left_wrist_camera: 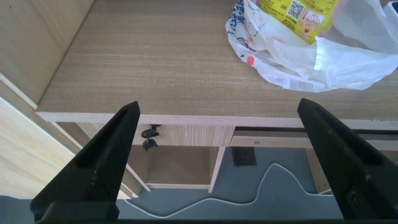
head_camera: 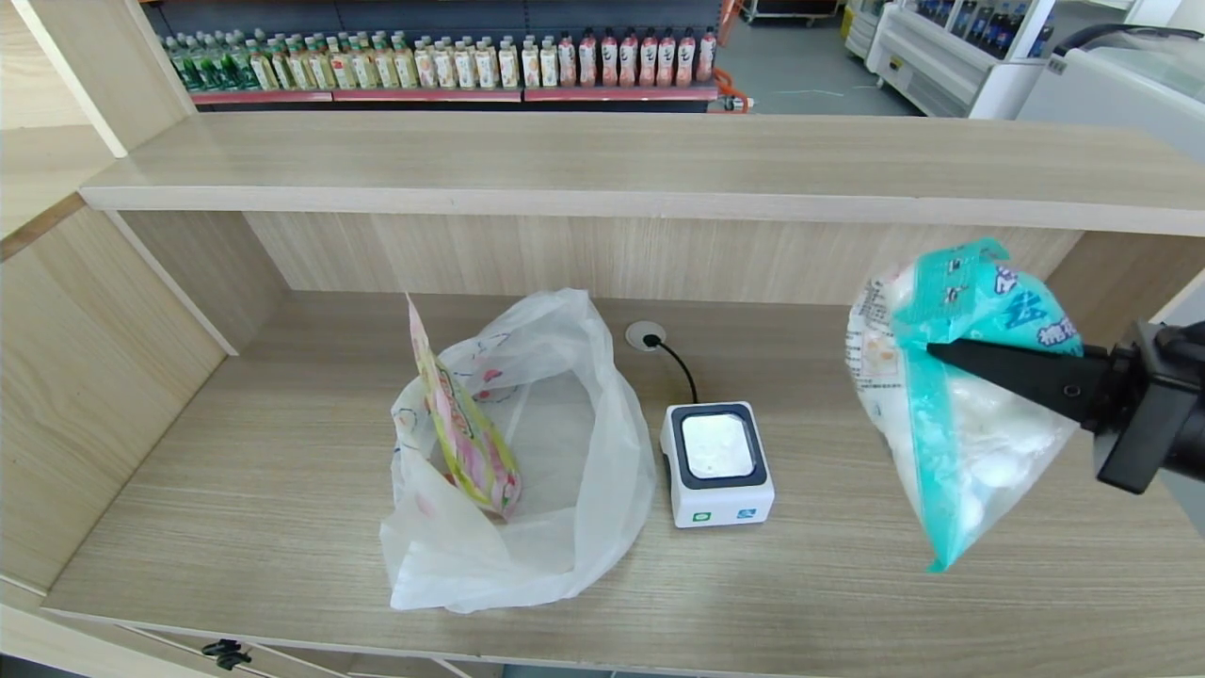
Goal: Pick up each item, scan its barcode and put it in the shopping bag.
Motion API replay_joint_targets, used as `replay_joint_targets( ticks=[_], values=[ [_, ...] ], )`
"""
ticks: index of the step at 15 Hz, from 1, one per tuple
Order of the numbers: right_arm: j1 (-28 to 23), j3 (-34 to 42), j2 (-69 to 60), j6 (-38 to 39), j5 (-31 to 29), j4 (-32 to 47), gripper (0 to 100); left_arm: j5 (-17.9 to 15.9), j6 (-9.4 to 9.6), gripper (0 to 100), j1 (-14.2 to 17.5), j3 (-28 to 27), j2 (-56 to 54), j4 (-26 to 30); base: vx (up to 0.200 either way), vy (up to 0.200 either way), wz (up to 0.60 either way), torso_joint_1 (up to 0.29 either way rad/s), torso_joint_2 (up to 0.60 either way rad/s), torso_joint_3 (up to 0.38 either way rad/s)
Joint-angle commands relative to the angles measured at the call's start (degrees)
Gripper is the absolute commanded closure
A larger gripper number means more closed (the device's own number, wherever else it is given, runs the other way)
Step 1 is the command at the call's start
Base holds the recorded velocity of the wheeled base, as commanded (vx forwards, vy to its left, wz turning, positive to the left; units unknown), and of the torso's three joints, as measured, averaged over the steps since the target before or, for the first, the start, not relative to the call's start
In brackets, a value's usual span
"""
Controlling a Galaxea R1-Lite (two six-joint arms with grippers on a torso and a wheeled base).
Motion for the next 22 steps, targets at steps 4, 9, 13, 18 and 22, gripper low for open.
replay_joint_targets(
  ticks=[4, 9, 13, 18, 22],
  values=[
    [6.6, 2.0, -0.4, -3.9, -16.4, 2.3, 100, 0.0, -0.02, 0, 0.0, 0.0, 0.0, 0.0, 0.000, 0.000, 0.00, 0.000, 0.00, 0.000],
    [14.8, 3.6, 1.1, -5.4, -29.2, 1.4, 100, 0.0, -0.02, 0, 0.0, 0.0, 0.0, 0.0, 0.000, 0.000, 0.00, 0.000, 0.00, 0.000],
    [14.3, 6.0, -1.4, -5.4, -29.1, 1.4, 100, 0.0, -0.02, 0, 0.0, 0.0, 0.0, 0.0, 0.000, 0.000, 0.00, 0.000, 0.00, 0.000],
    [14.3, 4.5, 0.1, -6.0, -29.3, 0.9, 100, 0.0, -0.02, 0, 0.0, 0.0, 0.0, 0.0, 0.000, 0.000, 0.36, 0.003, 0.00, 0.000],
    [14.3, 5.0, 0.3, -6.1, -29.2, 0.9, 100, 0.0, -0.02, 0, 0.0, 0.0, 0.0, 0.0, 0.000, 0.000, 0.45, 0.003, 0.00, -0.001]
  ],
)
